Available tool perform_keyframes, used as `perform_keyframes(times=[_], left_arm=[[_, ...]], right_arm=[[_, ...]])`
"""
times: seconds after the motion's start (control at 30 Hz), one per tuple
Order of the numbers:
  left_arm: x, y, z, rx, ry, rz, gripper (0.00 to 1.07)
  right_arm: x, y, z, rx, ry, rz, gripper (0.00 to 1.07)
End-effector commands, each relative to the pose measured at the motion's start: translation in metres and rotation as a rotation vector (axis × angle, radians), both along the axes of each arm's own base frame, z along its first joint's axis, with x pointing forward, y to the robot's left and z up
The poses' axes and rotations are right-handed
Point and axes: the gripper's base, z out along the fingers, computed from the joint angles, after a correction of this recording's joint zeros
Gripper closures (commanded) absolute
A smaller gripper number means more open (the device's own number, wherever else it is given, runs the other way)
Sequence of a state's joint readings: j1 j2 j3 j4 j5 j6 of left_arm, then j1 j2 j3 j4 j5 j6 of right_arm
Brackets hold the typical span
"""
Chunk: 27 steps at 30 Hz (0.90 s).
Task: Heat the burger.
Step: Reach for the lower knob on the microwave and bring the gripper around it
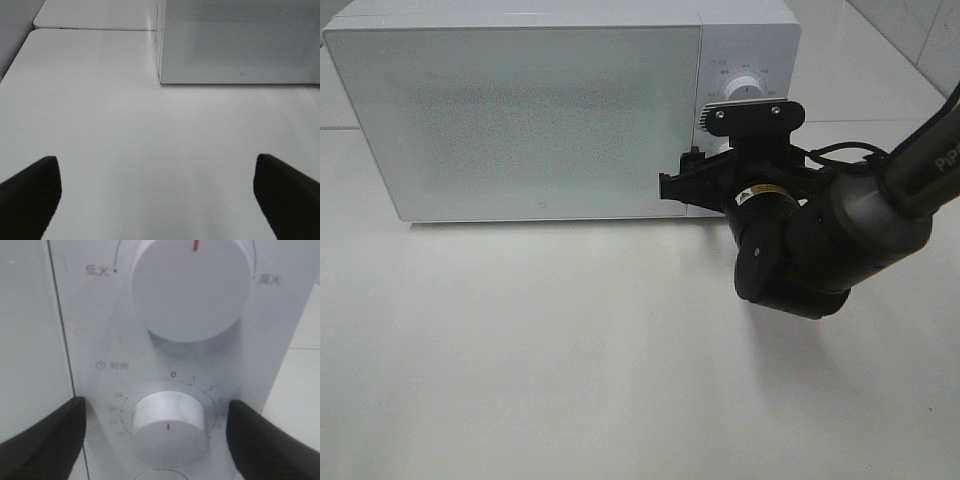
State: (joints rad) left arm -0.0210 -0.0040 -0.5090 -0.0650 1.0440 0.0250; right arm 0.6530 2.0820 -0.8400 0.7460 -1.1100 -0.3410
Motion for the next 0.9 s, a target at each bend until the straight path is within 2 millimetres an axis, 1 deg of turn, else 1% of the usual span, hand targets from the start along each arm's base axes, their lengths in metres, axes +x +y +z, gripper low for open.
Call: perform_keyframes(times=[0.03, 0.2, 0.23, 0.3, 0.33, 0.37, 0.4, 0.43, 0.47, 0.5, 0.53, 0.57, 0.6, 0.63, 0.67, 0.9], left_arm=[[-0.003, 0.000, -0.001, -0.007, -0.026, 0.004, 0.06], [-0.003, 0.000, -0.001, -0.007, -0.026, 0.004, 0.06], [-0.003, 0.000, -0.001, -0.007, -0.026, 0.004, 0.06], [-0.003, 0.000, -0.001, -0.007, -0.026, 0.004, 0.06], [-0.003, 0.000, -0.001, -0.007, -0.026, 0.004, 0.06], [-0.003, 0.000, -0.001, -0.007, -0.026, 0.004, 0.06], [-0.003, 0.000, -0.001, -0.007, -0.026, 0.004, 0.06], [-0.003, 0.000, -0.001, -0.007, -0.026, 0.004, 0.06], [-0.003, 0.000, -0.001, -0.007, -0.026, 0.004, 0.06], [-0.003, 0.000, -0.001, -0.007, -0.026, 0.004, 0.06], [-0.003, 0.000, -0.001, -0.007, -0.026, 0.004, 0.06], [-0.003, 0.000, -0.001, -0.007, -0.026, 0.004, 0.06], [-0.003, 0.000, -0.001, -0.007, -0.026, 0.004, 0.06], [-0.003, 0.000, -0.001, -0.007, -0.026, 0.004, 0.06], [-0.003, 0.000, -0.001, -0.007, -0.026, 0.004, 0.06], [-0.003, 0.000, -0.001, -0.007, -0.026, 0.004, 0.06]], right_arm=[[0.005, -0.003, 0.002, 0.008, -0.022, -0.010, 0.34], [0.005, -0.004, 0.004, 0.007, -0.034, -0.013, 0.35], [0.005, -0.004, 0.004, 0.006, -0.039, -0.015, 0.38], [0.005, -0.004, 0.004, 0.006, -0.041, -0.015, 0.40], [0.005, -0.004, 0.004, 0.006, -0.043, -0.016, 0.47], [0.005, -0.004, 0.004, 0.006, -0.043, -0.016, 0.47], [0.005, -0.004, 0.005, 0.006, -0.046, -0.017, 0.56], [0.005, -0.004, 0.005, 0.006, -0.046, -0.017, 0.56], [0.005, -0.004, 0.005, 0.006, -0.049, -0.018, 0.63], [0.006, -0.004, 0.006, 0.006, -0.058, -0.021, 0.77], [0.006, -0.004, 0.006, 0.006, -0.058, -0.021, 0.77], [0.006, -0.005, 0.006, 0.005, -0.066, -0.023, 0.83], [0.006, -0.005, 0.008, 0.004, -0.081, -0.027, 0.95], [0.006, -0.005, 0.008, 0.004, -0.081, -0.027, 0.95], [0.006, -0.005, 0.010, 0.003, -0.103, -0.033, 1.06], [0.007, -0.007, 0.013, 0.001, -0.144, -0.044, 1.07]])
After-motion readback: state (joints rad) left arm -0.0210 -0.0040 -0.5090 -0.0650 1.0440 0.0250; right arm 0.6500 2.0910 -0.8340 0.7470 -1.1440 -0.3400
